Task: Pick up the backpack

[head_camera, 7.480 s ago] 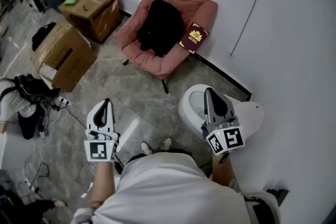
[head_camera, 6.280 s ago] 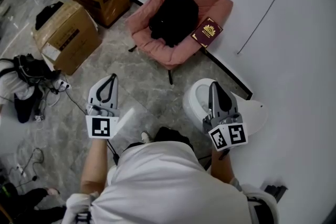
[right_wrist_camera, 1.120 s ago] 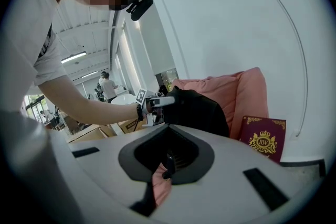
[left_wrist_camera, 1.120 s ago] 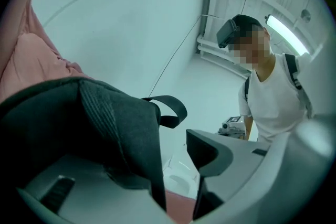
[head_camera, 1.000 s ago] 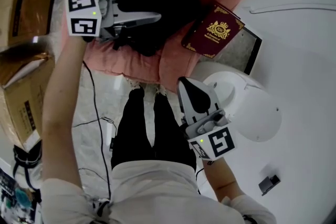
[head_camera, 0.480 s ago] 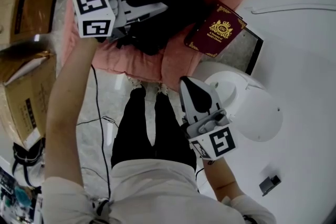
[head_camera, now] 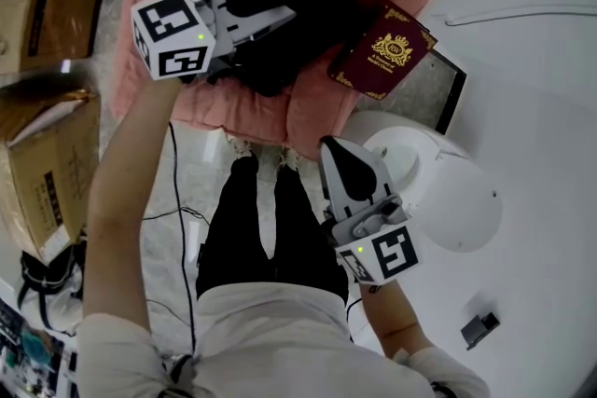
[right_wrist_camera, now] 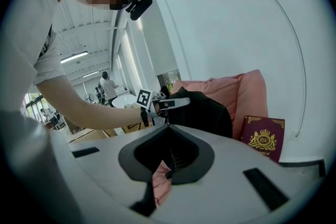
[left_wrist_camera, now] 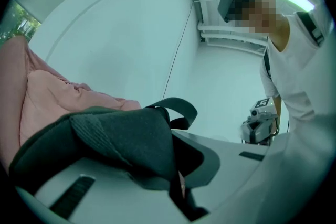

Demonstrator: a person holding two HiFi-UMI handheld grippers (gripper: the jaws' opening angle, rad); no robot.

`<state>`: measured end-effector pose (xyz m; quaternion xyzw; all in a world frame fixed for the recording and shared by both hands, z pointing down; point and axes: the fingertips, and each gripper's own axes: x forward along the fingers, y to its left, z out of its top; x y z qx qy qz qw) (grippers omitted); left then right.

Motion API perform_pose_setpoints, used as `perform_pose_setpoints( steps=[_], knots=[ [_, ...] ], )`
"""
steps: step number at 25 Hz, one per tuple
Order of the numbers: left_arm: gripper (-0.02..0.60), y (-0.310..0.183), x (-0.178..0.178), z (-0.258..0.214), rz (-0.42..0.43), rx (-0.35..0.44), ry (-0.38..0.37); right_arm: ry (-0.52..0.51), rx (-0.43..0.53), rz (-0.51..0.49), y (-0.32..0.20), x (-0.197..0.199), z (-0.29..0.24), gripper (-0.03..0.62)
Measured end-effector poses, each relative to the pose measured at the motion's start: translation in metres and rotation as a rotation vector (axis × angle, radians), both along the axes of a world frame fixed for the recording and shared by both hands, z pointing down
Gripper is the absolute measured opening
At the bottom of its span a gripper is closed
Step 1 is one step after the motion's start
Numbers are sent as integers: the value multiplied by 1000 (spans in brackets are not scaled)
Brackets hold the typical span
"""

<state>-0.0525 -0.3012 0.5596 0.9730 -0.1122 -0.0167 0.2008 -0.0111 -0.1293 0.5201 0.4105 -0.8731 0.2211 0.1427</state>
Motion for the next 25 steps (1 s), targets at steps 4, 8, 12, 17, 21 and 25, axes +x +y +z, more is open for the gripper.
perform_pose_setpoints(
  steps=[4, 8, 12, 17, 21, 25],
  knots=[
    [17, 2, -1, -14, 4, -62, 90, -10, 8, 2, 5, -1, -2, 20],
    [17, -2, -1, -12, -54, -60, 54, 3, 19, 1, 12, 2, -5, 20],
    [17, -6, -5, -8, -148, -2, -27, 6, 30, 18, 14, 12, -8, 20],
    [17, -2, -9, -8, -187, 43, -112, -5, 45, 35, 13, 26, -14, 20],
    [17, 10, -12, -20, -187, 39, -103, -13, 60, 35, 11, 32, -21, 20],
    [17, 21, -15, -27, -218, 42, -93, -14, 73, 28, 9, 37, -28, 20]
  ],
)
